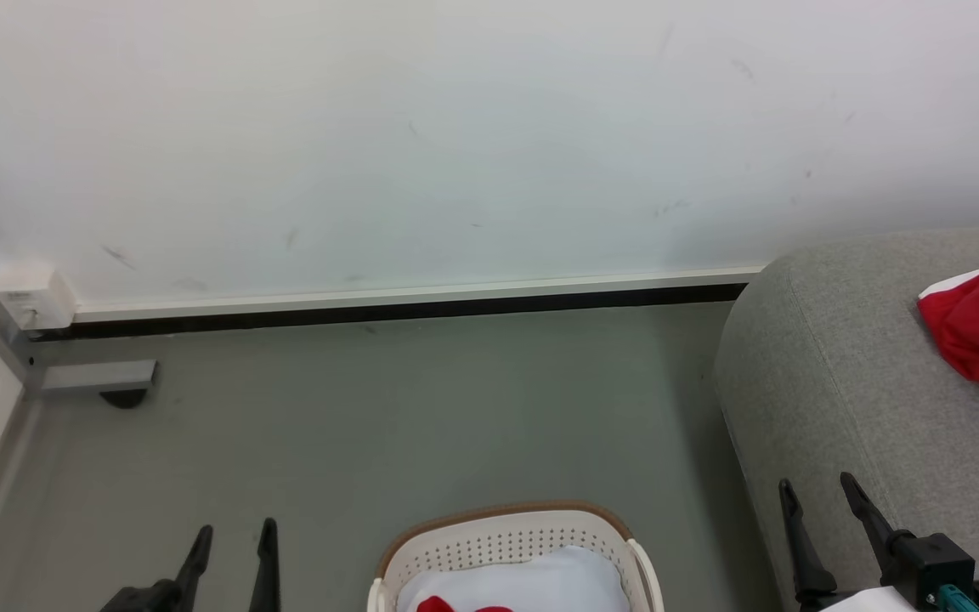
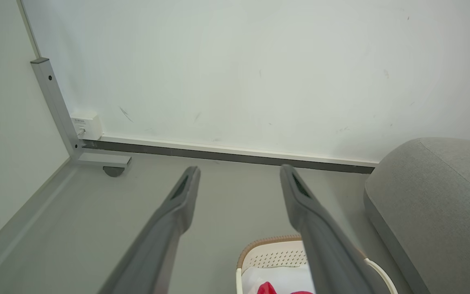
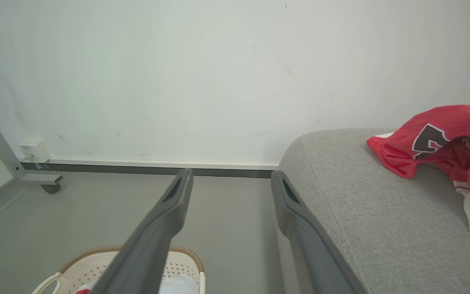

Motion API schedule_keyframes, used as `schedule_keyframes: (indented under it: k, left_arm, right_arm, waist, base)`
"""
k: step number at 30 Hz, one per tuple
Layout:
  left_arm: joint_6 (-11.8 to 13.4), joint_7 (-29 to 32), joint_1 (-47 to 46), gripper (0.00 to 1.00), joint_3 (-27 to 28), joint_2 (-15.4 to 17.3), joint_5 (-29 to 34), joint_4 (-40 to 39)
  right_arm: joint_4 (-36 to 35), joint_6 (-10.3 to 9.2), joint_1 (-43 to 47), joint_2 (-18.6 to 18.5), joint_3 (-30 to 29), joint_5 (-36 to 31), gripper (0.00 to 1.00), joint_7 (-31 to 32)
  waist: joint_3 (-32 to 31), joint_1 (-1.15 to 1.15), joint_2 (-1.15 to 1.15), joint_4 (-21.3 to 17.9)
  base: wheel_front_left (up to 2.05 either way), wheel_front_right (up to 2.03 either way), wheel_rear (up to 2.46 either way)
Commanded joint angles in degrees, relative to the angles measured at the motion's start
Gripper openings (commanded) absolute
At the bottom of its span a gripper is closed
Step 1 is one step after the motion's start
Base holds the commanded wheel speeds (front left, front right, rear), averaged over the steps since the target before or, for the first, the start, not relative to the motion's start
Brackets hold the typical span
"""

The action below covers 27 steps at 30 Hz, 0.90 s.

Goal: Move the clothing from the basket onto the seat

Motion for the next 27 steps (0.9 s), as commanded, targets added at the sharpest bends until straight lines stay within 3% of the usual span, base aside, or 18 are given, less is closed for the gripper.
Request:
schedule_keyframes:
  k: [1,20,27]
  left_arm:
    - [0.2,0.0,0.7,1.0,0.0,0.0,0.7,-0.1]
    - [0.1,1.5,0.1,1.0,-1.7,0.6,0.7,0.0]
    - [-2.3,7.1,-4.3,1.0,-6.9,2.0,3.6,1.4]
  right_arm:
    - [0.3,-0.13,-0.4,-0.2,0.0,-0.5,1.0,-0.2]
    - [-0.6,-0.13,-1.9,-0.2,-0.6,-0.6,1.0,-0.2]
    - [-2.6,-0.13,-3.8,-0.2,-2.6,-1.2,1.0,-0.2]
  waist:
    - [0.0,0.0,0.0,0.1]
    - [1.2,0.0,0.0,-0.9]
    - [5.7,0.0,0.0,-2.4]
  base:
    - [0.0,0.0,0.0]
    - [0.0,0.0,0.0]
    - [0.0,0.0,0.0]
